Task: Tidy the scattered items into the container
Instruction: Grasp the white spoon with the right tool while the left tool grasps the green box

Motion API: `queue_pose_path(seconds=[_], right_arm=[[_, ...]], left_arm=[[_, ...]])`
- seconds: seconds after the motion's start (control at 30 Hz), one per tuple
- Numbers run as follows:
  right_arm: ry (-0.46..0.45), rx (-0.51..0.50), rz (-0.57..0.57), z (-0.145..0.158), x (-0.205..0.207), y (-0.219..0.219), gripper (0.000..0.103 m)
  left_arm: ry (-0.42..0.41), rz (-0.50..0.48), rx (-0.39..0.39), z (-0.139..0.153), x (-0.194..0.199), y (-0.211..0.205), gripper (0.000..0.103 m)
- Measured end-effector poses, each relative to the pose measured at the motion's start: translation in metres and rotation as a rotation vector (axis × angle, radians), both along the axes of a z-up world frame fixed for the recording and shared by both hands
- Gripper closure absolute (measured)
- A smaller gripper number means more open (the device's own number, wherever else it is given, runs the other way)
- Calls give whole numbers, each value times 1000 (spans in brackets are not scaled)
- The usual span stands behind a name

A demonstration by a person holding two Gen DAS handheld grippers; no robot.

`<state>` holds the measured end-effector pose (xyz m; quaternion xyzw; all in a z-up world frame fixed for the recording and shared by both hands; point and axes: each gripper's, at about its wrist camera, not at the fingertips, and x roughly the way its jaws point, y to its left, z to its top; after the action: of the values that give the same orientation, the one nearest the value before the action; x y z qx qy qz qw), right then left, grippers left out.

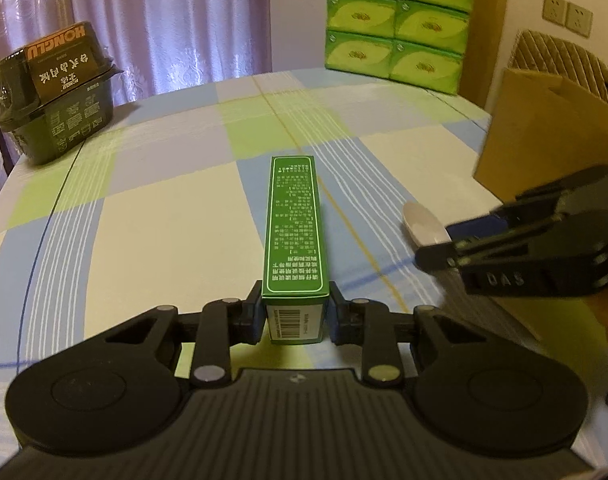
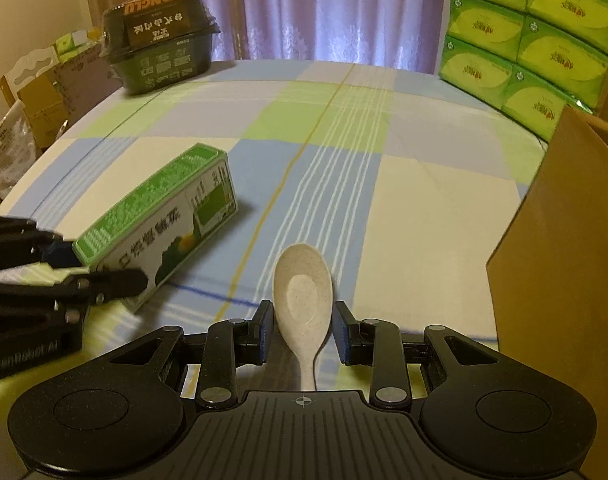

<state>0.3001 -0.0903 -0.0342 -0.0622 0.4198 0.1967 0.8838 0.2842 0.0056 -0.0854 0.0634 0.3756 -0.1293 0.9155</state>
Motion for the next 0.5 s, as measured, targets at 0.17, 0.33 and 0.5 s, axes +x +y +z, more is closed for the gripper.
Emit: queue_pose_path(seconds=[0.17, 0.33, 0.5], right_arm=[[21, 43, -10, 8, -29, -4, 69], [38, 64, 14, 19, -78, -11, 69], [49, 43, 19, 23, -125, -24, 69]], left_arm=[[41, 3, 9, 6, -47, -7, 79], [77, 13, 10, 9, -103, -11, 79], [100, 40, 14, 15, -136, -9, 63]])
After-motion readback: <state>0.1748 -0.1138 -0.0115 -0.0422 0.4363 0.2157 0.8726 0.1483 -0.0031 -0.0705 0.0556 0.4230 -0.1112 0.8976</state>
